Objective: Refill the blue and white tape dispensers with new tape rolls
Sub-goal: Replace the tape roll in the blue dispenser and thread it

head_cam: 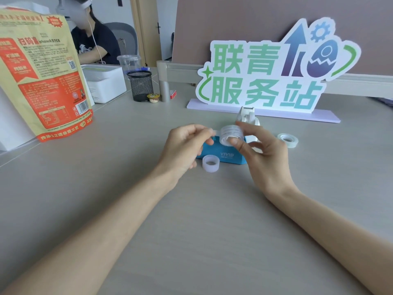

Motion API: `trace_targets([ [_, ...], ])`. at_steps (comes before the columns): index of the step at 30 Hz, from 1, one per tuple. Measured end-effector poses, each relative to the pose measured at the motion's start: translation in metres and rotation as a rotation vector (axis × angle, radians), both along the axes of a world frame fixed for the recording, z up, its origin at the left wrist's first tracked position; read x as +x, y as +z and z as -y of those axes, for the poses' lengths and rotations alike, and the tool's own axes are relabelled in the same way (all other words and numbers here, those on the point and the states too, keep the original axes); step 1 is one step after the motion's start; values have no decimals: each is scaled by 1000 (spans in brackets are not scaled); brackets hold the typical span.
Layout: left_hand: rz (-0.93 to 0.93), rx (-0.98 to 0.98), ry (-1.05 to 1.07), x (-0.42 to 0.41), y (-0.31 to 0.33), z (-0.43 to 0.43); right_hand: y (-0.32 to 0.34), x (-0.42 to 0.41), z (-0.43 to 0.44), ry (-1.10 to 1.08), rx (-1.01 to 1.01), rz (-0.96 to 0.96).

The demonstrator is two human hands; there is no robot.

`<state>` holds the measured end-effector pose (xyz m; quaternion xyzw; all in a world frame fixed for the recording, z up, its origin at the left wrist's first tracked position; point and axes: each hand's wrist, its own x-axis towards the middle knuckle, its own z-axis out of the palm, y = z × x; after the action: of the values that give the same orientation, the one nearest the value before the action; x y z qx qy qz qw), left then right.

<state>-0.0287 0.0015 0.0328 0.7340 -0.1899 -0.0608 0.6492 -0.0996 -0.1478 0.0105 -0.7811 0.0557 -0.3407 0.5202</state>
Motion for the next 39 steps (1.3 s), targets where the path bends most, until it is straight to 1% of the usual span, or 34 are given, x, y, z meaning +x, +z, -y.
trace_targets([
  [3, 246, 43, 134, 7, -11, 10, 4, 4, 2, -17, -80, 3],
  [6, 484, 127, 249, 14, -19, 20, 4, 8, 3, -19, -56, 25],
  [7, 541, 135, 265, 16, -20, 24, 3, 10, 5, -18, -46, 35],
  [9, 597, 128, 276, 22, -23, 30, 2, 14, 9, -16, -33, 48],
  [16, 633, 66, 277, 27, -27, 35, -1, 28, 22, -33, -41, -7],
  [24, 532, 10, 265, 29, -28, 32, -1, 24, 21, -21, -28, -14],
  [29, 515, 55, 240, 30, -30, 31, -1, 25, 22, 0, -59, -58],
  [37, 459, 107, 182, 30, -29, 29, -1, 24, 21, -4, -45, -77],
  [39, 442, 109, 170, 30, -29, 29, 0, 23, 21, -6, -68, -75],
])
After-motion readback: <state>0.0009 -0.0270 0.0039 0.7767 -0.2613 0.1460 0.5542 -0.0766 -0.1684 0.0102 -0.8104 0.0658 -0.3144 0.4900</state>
